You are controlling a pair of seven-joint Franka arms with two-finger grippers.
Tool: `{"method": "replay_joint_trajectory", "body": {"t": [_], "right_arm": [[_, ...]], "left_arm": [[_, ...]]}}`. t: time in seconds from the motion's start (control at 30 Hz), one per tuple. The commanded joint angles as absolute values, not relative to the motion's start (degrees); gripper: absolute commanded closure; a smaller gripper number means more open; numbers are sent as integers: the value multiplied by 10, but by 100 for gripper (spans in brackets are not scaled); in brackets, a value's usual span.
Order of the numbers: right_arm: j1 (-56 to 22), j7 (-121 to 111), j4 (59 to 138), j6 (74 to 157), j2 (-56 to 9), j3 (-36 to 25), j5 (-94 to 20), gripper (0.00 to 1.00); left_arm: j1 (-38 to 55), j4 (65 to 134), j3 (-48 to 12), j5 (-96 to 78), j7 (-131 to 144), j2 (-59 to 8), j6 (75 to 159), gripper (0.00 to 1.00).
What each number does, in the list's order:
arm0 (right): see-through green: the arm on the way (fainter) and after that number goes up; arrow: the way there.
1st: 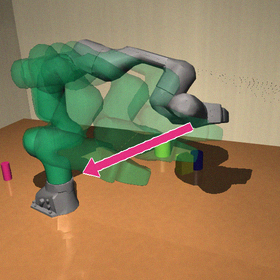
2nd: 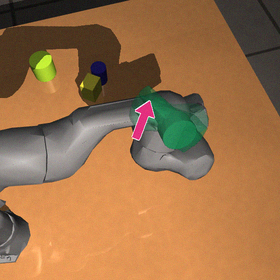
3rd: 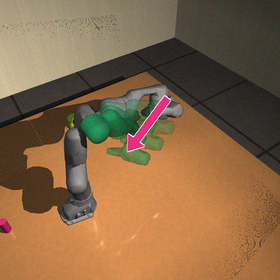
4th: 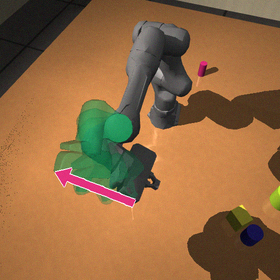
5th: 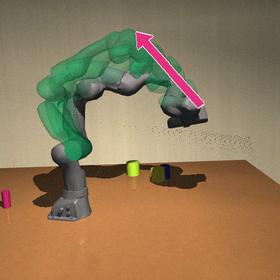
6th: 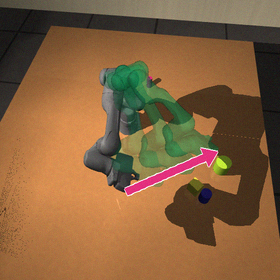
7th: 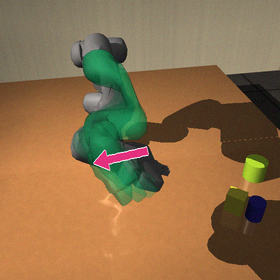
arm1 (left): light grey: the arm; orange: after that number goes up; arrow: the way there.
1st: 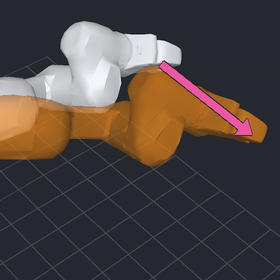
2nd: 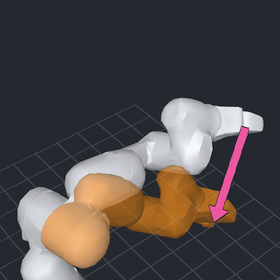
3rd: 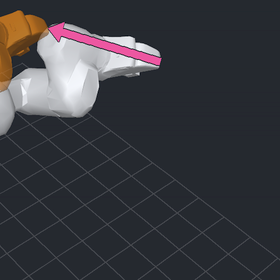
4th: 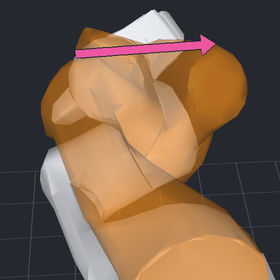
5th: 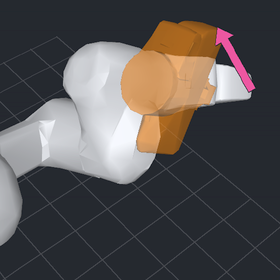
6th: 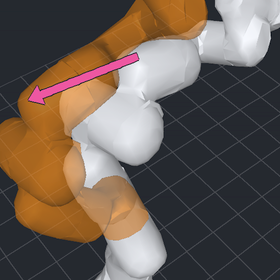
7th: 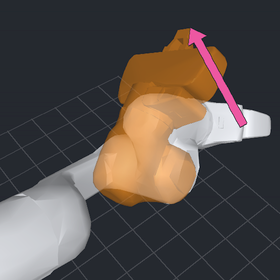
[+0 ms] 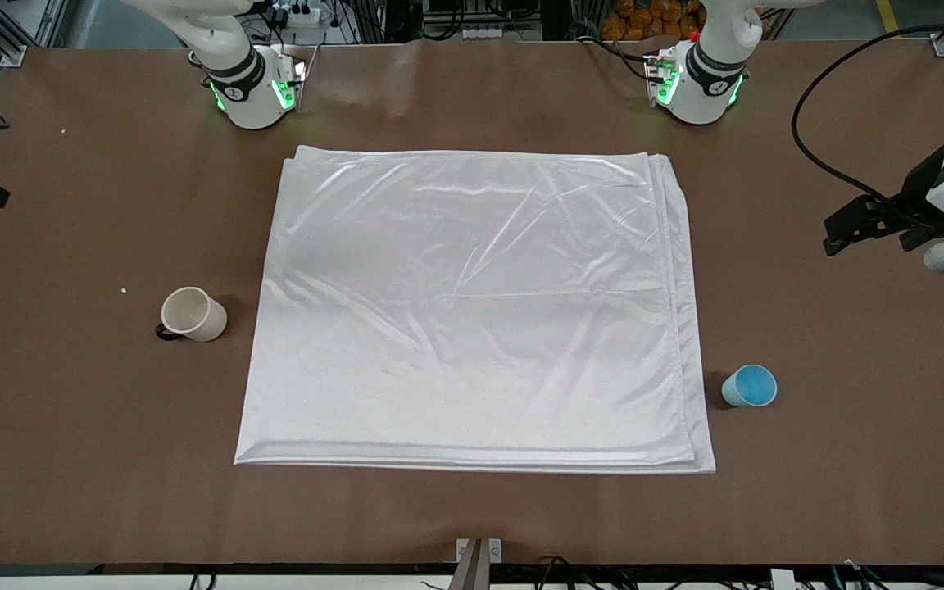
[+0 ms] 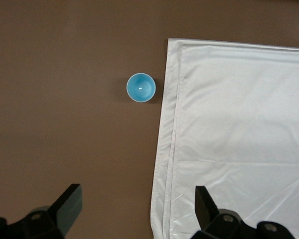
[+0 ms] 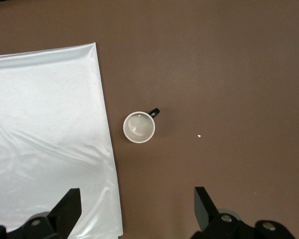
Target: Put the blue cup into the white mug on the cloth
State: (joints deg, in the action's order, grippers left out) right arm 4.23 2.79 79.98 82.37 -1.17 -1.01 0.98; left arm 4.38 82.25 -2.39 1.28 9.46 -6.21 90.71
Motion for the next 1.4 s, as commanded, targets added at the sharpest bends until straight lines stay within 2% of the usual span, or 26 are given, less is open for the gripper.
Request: {"method": "replay_joint_trajectory", "body": {"t": [0.0,0.47,0.73,0.97,1.37], "right_arm": [[46,34,799,824,-11,-9,7,0],[46,4,811,828,-11,-10,9,0],[47,-25,835,846,-13,-10,10,0],[57,-77,879,900,-15,-11,10,0],[73,-228,902,948,-52,-11,13,3]], "left_arm": [[44,820,-27,20,98,-56,898,0],[39,822,-24,22,98,-67,906,0],[33,824,-22,26,98,-120,968,0],[32,826,-18,27,98,-163,1013,0],[11,829,-19,26,98,-252,1084,0]]}}
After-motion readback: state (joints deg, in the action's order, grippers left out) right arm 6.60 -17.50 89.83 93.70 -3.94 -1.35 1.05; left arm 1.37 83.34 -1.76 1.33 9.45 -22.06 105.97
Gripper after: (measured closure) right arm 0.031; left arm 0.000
